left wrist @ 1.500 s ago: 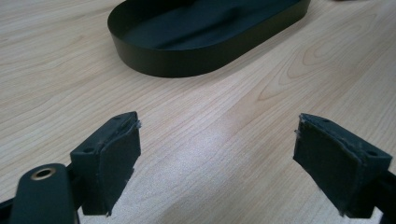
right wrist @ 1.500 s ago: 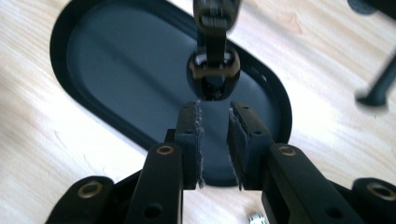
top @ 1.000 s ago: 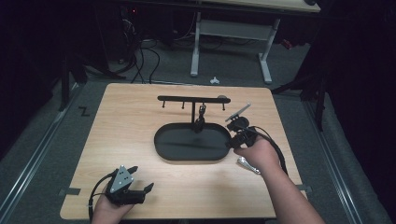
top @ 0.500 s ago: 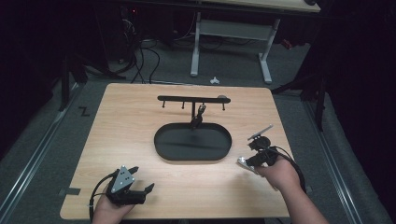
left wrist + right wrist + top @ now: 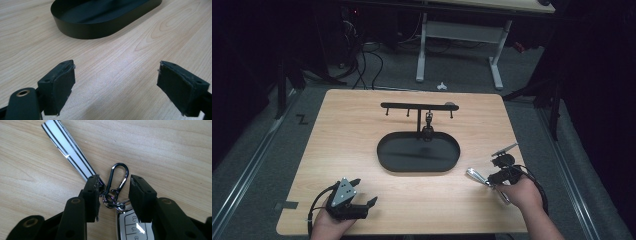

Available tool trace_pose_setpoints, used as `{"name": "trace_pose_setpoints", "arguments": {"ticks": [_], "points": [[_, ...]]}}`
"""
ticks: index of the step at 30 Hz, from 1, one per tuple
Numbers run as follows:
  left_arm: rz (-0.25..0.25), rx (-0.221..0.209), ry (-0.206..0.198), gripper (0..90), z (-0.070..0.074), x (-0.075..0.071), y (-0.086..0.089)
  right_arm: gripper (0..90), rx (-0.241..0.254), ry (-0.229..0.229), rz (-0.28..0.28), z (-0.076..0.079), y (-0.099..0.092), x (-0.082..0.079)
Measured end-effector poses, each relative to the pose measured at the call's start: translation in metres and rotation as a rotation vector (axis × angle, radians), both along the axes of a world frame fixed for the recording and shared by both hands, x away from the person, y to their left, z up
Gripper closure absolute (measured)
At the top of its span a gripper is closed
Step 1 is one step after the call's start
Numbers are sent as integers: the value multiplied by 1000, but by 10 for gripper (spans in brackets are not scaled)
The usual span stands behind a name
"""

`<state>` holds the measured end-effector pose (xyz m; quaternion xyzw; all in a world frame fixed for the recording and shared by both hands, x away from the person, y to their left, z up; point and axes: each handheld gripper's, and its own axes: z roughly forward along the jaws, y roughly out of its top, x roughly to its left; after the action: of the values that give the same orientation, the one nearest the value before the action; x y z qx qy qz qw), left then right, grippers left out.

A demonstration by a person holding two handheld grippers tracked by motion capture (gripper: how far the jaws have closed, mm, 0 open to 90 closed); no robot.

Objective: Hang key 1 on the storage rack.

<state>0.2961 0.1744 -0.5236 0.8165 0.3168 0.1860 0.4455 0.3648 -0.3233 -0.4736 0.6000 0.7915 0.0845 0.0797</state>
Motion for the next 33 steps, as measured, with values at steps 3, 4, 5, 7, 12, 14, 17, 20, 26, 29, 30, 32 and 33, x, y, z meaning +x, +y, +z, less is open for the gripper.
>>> {"name": "trace_pose_setpoints", "arguments": {"ticks": [3, 4, 5, 7, 12, 14, 17, 20, 26, 29, 30, 32, 33], "points": [[1, 0, 0, 152, 0, 0, 0, 610, 2, 5, -8, -3, -1, 0], [1, 0, 0, 152, 0, 0, 0, 612, -3, 8, -4, -4, -2, 0], [1, 0, 0, 152, 0, 0, 0, 617, -4, 10, -7, -4, -2, 0], [0, 0, -1, 152, 0, 0, 0, 631, -1, 9, -10, -7, -2, 1], [2, -2, -3, 152, 0, 0, 0, 652, 3, 19, -16, -8, -4, 2], [1, -1, -2, 152, 0, 0, 0, 654, 12, 19, -21, -9, -5, 3], [-1, 0, -2, 152, 0, 0, 0, 674, 16, 21, -24, -10, -6, 4], [0, 0, -2, 152, 0, 0, 0, 696, -1, 35, -25, -13, -6, 5], [-2, 2, -1, 152, 0, 0, 0, 719, -8, 31, -15, -14, -4, 5], [-2, 2, -1, 152, 0, 0, 0, 778, -18, 21, -12, -11, -2, 4], [-2, 2, -1, 152, 0, 0, 0, 799, -14, 19, -11, -9, -2, 5], [-2, 3, -1, 152, 0, 0, 0, 834, -18, 10, -3, -8, -2, 5], [-2, 3, -2, 153, 0, 0, 0, 841, -19, 8, -6, -7, -2, 6]]}}
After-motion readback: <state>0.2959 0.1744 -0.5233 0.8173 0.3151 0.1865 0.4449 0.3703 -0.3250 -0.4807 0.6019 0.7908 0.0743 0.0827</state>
